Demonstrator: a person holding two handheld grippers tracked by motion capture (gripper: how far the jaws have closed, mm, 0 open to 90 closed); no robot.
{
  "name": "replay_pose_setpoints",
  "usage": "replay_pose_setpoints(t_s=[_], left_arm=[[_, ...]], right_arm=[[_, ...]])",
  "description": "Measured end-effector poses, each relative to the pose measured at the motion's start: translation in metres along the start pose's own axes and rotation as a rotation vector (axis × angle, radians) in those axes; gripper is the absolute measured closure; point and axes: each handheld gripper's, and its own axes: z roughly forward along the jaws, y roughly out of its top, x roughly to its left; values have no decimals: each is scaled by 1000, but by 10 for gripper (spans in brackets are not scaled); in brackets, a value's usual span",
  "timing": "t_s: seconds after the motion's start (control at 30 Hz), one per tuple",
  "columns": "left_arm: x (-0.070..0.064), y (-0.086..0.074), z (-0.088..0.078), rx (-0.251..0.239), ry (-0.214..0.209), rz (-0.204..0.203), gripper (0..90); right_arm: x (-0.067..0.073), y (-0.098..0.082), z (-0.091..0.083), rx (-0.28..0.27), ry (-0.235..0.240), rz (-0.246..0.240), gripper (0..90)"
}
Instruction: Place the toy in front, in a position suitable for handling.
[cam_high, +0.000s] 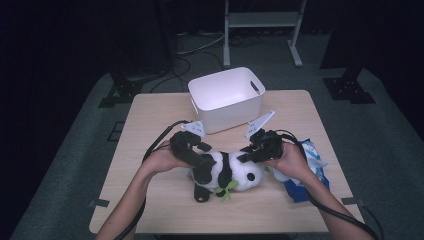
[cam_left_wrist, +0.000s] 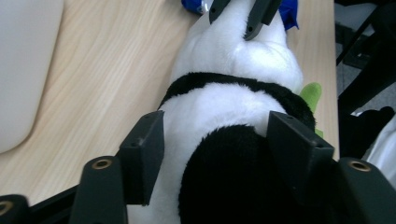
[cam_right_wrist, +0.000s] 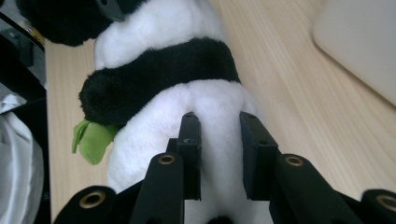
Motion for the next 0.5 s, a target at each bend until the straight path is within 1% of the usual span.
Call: replay_pose_setpoints(t_s=[0.07, 0.13, 0.27, 0.3, 0.37, 0.4, 0.5], left_arm=[[2, 1, -1, -3, 2, -9, 358], [4, 1, 0, 1, 19, -18, 344], [6, 3, 2, -3, 42, -22, 332], [6, 3, 1, 7, 46, -13, 331], [6, 4, 2, 2, 56, -19, 326], [6, 4, 3, 2, 55, -23, 326], [5, 4, 6, 6, 32, -16, 352]], right_arm=[[-1, 0, -1, -12, -9, -3, 721], [0, -1, -4, -26, -41, -3, 722], [-2, -3, -6, -46, -82, -15, 721], [-2, -3, -6, -52, -94, -20, 721], [-2, -4, -5, -61, -106, -20, 720], [-2, -5, -4, -65, -111, -21, 717], [-3, -8, -4, -50, -70, -3, 670]])
